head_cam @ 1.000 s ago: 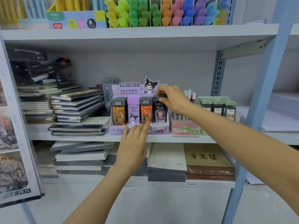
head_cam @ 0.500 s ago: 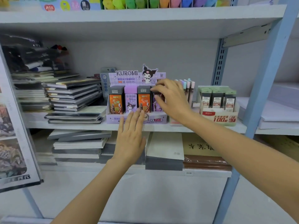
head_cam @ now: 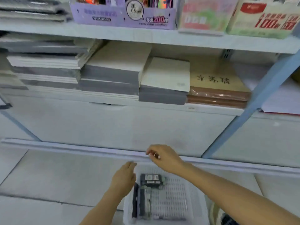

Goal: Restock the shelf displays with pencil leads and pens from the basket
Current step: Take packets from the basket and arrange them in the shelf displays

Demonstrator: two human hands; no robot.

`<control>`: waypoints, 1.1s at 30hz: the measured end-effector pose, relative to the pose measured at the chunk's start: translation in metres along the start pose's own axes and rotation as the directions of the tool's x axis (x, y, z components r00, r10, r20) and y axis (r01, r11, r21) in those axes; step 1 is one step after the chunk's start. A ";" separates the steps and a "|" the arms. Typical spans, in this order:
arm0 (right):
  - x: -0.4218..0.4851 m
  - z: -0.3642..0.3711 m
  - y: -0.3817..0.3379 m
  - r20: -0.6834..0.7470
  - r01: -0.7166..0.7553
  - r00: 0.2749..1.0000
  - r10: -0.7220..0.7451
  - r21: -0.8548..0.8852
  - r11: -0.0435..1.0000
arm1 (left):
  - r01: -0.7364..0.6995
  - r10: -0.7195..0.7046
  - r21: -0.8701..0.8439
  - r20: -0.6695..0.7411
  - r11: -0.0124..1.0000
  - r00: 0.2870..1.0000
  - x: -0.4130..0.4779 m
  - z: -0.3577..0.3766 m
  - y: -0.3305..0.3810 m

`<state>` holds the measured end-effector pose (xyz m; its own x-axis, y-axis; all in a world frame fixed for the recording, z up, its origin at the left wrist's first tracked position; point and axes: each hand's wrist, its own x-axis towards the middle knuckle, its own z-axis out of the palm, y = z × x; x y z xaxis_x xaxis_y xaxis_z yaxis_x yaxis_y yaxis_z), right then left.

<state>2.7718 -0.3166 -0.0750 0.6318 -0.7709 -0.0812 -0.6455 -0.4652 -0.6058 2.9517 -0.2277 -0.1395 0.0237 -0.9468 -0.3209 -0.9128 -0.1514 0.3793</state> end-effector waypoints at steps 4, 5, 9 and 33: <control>-0.023 0.078 0.058 0.278 -0.212 0.935 0.220 -0.060 0.975 | 0.010 -0.015 0.126 0.031 0.992 0.999 -0.013 0.058 -0.020; -0.027 0.091 0.069 0.292 -0.240 0.923 0.251 -0.073 0.968 | -0.019 0.025 0.141 -0.035 0.990 0.999 -0.016 0.067 -0.023; -0.044 0.135 0.097 0.205 -0.258 0.936 0.286 -0.154 0.954 | -0.082 0.090 0.088 -0.090 0.993 0.992 -0.026 0.095 -0.029; -0.039 0.081 0.114 0.250 -0.406 0.902 0.352 0.210 0.890 | -0.130 0.106 -0.086 -0.247 0.988 0.963 -0.015 0.074 -0.001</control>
<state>2.7082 -0.3045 -0.2055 0.4500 -0.7502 -0.4845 -0.7400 -0.0096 -0.6725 2.9221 -0.1924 -0.1995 0.0270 -0.9981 -0.0552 -0.8698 -0.0507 0.4907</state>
